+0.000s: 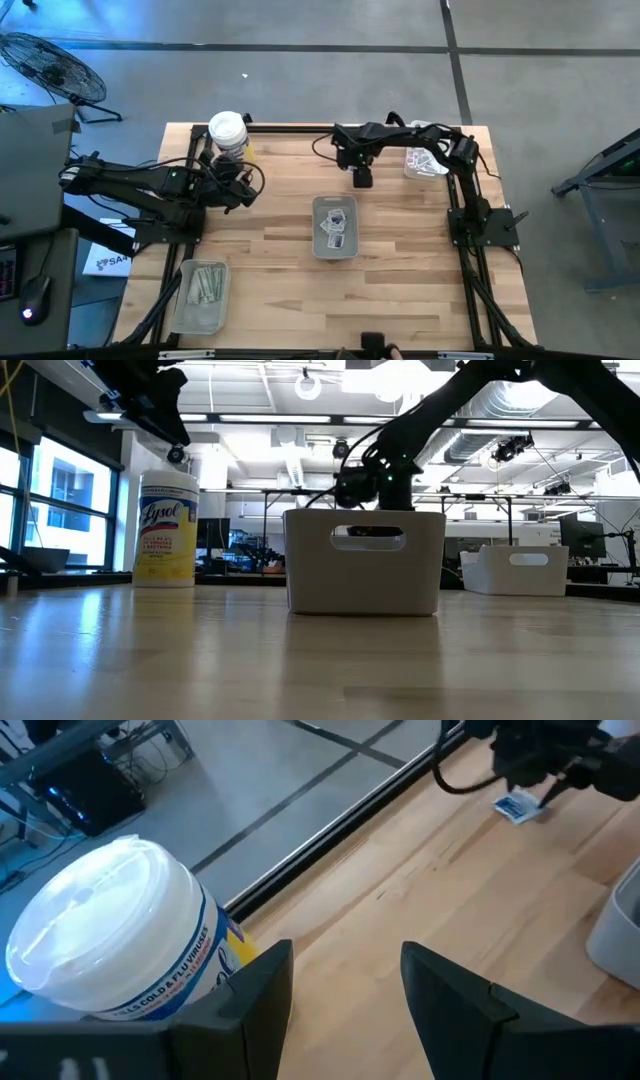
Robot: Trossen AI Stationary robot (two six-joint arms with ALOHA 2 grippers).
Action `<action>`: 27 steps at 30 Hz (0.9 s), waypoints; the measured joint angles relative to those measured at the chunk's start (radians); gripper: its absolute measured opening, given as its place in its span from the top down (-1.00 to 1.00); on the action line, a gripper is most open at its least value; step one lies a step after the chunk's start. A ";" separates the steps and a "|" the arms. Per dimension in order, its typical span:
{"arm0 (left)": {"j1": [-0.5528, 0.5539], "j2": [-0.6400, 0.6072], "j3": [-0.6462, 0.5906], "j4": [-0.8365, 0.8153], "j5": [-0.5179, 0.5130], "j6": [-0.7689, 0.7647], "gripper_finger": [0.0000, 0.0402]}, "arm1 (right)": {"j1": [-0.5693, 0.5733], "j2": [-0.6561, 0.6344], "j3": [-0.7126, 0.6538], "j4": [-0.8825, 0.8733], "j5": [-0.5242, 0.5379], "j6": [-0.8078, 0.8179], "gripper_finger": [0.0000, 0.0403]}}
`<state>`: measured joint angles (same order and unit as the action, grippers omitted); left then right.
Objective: Pick & Place First Aid Supplies
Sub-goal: Put the blue pad into the middle gray bin
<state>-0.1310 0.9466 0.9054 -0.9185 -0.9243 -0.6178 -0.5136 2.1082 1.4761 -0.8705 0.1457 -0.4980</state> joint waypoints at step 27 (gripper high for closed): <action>0.000 -0.001 0.000 -0.034 -0.060 0.004 0.08 | -0.026 -0.075 -0.144 0.184 -0.079 0.104 0.03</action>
<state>-0.1310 0.9454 0.9054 -0.9528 -0.9839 -0.6133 -0.5392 2.0331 1.3322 -0.6869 0.0669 -0.3937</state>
